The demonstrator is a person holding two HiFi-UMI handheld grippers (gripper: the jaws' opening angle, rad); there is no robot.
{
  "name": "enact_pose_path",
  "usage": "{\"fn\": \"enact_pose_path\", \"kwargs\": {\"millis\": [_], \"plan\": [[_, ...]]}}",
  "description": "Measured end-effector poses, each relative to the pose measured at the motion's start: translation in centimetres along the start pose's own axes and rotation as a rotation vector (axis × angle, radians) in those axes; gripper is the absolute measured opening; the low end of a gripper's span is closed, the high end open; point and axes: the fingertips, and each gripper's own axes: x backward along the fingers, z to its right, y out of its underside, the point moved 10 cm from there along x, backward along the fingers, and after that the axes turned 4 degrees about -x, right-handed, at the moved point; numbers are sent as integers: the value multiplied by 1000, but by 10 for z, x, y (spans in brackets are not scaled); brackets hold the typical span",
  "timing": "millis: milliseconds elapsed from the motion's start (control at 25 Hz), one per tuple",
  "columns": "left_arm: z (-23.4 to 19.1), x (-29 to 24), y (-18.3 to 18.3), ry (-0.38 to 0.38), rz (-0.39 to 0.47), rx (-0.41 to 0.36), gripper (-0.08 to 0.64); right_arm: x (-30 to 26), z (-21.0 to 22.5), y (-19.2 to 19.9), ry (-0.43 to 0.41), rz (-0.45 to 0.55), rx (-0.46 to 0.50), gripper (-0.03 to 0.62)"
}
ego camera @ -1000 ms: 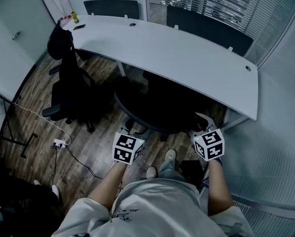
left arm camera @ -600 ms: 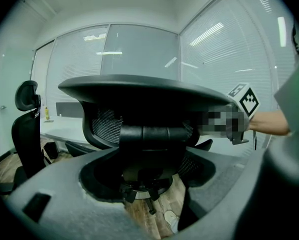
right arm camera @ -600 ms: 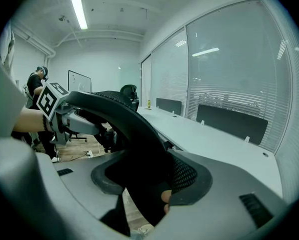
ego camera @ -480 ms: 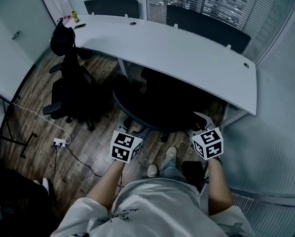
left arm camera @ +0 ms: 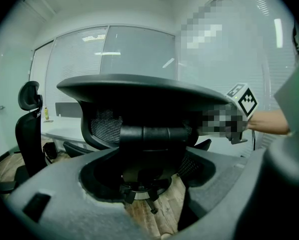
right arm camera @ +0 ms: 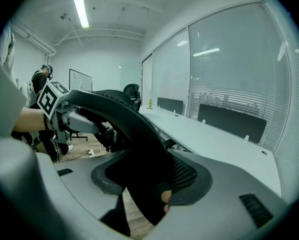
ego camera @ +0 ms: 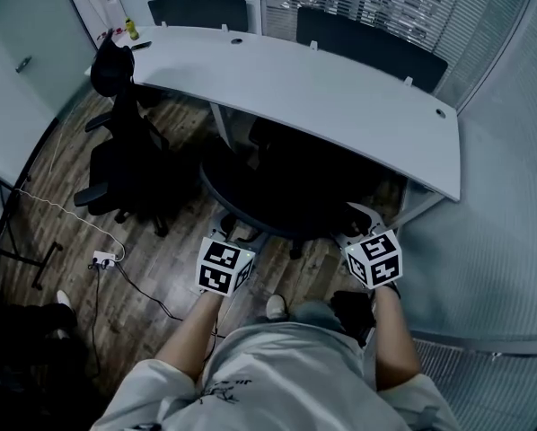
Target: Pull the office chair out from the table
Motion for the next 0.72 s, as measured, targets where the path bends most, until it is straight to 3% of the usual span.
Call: {"fn": "enact_pose_path", "kwargs": {"millis": [720], "plan": [[29, 37, 13, -21, -12, 14, 321, 30, -27, 17, -11, 17, 2, 201]]}}
